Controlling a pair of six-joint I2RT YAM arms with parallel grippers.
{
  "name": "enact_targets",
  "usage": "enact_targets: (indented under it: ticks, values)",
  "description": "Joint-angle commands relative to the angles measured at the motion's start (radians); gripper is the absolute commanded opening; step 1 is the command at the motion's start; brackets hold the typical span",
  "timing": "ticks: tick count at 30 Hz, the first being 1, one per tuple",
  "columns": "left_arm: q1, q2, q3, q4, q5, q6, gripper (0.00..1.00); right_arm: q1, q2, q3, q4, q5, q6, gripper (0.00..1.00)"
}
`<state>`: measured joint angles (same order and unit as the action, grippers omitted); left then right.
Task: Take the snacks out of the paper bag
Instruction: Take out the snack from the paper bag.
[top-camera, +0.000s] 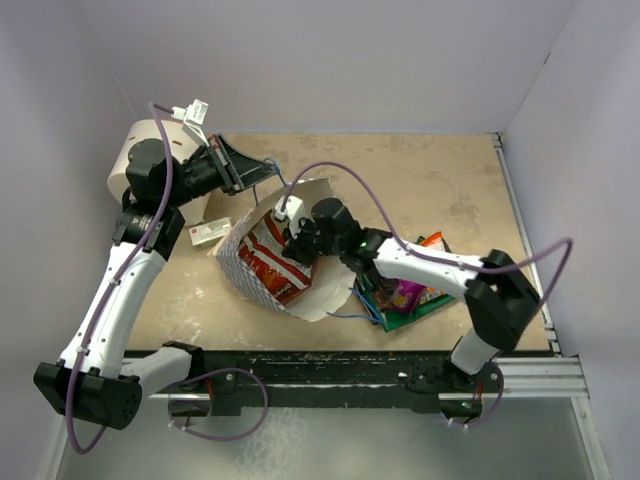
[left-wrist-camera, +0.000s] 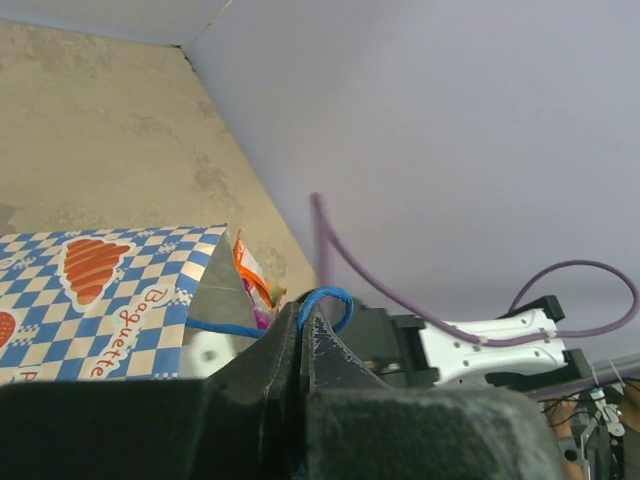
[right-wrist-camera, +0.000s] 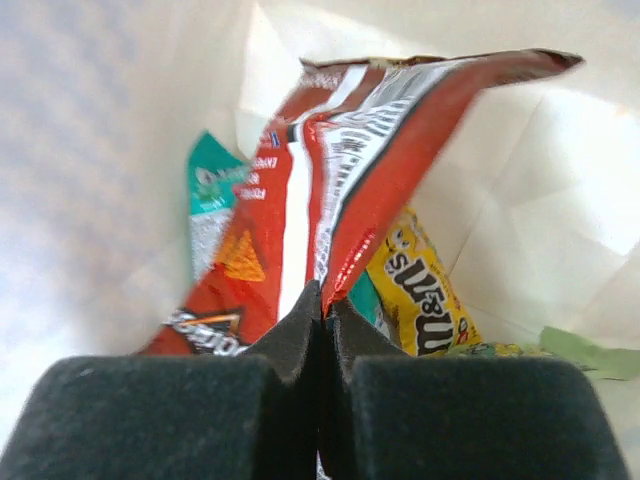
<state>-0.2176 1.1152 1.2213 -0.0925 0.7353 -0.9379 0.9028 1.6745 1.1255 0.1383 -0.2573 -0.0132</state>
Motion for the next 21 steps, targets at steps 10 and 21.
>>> enact_targets:
  ticks: [10,21]
  values:
    - [-0.004,-0.036,0.096,-0.158,-0.213,0.097,0.0,0.004,-0.391,0.016,-0.151,0.042,0.1,0.0]
    - [-0.005,-0.03,0.099,-0.235,-0.273,0.097,0.0,0.004,-0.59,0.26,-0.481,0.388,0.309,0.0]
